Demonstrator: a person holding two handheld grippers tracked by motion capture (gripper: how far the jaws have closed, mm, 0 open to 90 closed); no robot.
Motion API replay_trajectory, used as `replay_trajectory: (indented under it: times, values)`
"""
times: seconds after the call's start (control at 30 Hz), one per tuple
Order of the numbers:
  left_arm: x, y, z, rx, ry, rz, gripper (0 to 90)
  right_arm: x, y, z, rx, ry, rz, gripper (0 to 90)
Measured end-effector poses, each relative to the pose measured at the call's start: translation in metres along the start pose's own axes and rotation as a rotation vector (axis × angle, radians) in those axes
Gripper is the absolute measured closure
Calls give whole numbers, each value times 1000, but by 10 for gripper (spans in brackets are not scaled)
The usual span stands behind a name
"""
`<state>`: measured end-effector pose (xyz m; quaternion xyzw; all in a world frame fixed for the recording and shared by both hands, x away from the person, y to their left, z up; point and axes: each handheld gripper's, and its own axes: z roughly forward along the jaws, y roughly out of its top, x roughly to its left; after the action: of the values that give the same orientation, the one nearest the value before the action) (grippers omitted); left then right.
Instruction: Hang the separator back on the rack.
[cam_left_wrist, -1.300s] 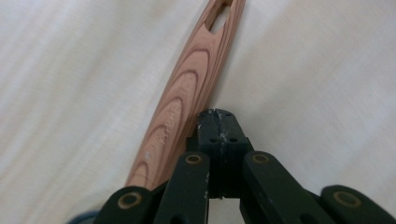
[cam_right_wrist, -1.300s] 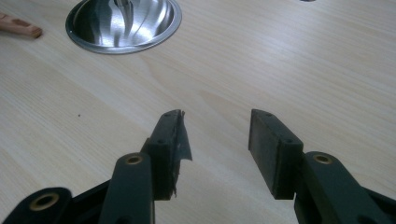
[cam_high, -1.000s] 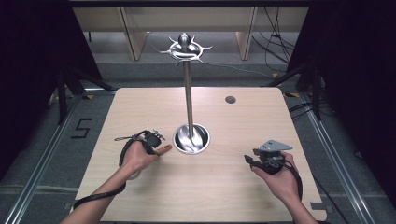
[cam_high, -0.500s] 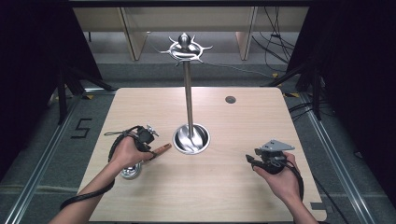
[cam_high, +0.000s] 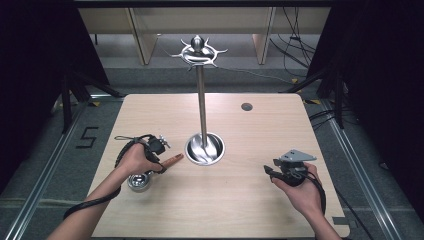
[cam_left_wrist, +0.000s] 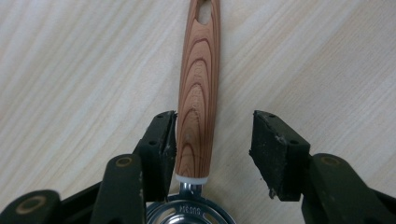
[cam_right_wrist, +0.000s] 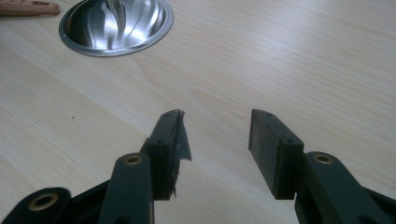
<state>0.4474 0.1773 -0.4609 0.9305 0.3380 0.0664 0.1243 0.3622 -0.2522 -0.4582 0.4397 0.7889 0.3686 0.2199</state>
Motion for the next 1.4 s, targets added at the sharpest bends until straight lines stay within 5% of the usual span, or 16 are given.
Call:
replay_trajectory:
  times: [0.07,0.33,0.37,0.43,0.53,0.6,0.67,0.8,0.97,1.07,1.13,1.23,1.33,1.4]
  values:
    - [2,2,3,20,8,10,500,4,2,-3,31,8,24,548]
    - [9,7,13,94,-6,32,517,2,0,1,21,11,-11,546]
    - [11,8,15,114,-9,39,526,4,1,-2,45,16,28,546]
    - [12,9,18,130,-14,34,531,3,1,-1,35,12,23,545]
    - [15,9,20,196,-37,46,559,3,1,-1,38,12,17,544]
    - [16,8,21,190,-37,46,567,4,1,-1,40,15,23,544]
    - [16,8,21,192,-37,44,604,1,0,2,13,10,-30,544]
    - [14,10,21,210,-41,41,636,3,0,1,15,8,-12,544]
    - [10,8,20,192,-33,47,678,0,1,2,20,23,-39,545]
    - [7,2,17,104,-24,9,679,3,0,2,20,17,2,544]
    - [7,0,14,90,-22,3,680,0,0,2,12,13,-41,544]
    - [5,-6,4,31,-17,-16,680,3,2,0,30,12,-12,544]
    - [7,-14,-10,-23,-32,12,681,5,1,0,35,16,12,544]
    - [4,-20,-17,-75,-13,-27,681,5,1,0,37,15,15,544]
